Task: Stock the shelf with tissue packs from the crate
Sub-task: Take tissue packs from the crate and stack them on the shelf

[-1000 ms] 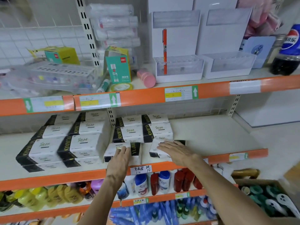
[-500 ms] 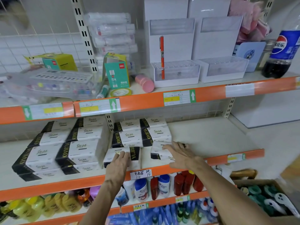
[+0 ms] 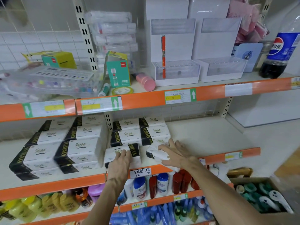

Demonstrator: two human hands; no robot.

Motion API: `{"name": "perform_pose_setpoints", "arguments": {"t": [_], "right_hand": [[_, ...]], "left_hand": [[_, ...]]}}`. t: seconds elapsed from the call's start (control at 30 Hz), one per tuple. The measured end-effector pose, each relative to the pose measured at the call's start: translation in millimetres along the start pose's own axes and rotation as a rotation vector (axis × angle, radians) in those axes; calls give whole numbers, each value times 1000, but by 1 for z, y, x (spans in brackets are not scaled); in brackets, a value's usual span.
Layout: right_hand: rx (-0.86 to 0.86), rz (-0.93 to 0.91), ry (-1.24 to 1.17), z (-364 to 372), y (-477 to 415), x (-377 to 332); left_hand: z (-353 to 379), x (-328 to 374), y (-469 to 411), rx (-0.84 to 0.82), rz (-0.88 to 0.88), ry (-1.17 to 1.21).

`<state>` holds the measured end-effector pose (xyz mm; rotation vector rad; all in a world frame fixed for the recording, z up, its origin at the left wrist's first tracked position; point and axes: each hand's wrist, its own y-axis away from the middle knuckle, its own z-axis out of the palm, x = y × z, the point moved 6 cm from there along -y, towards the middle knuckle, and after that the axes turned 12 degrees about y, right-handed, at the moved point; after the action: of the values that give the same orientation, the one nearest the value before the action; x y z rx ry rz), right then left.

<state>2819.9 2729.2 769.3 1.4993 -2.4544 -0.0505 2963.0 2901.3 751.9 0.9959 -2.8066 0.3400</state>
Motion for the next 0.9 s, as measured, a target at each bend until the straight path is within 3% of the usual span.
{"name": "perform_pose_setpoints", "arguments": {"t": [0.1, 0.3, 0.5, 0.7, 0.8, 0.9], "right_hand": [[73, 151, 8, 3, 11, -9], [-53, 469, -69, 14, 27, -44], [5, 309, -329, -2, 21, -42], [-74, 158, -117, 0, 26, -30], [-14, 180, -22, -4, 24, -35], [39, 219, -31, -5, 20, -42]], "left_hand": [[5, -6, 0, 20, 17, 7], [4, -13, 5, 46, 56, 70], [3, -27, -3, 60, 75, 66], [5, -38, -5, -84, -109, 80], [-3, -37, -9, -99, -59, -16], [-7, -45, -15, -172, -120, 43]]}}
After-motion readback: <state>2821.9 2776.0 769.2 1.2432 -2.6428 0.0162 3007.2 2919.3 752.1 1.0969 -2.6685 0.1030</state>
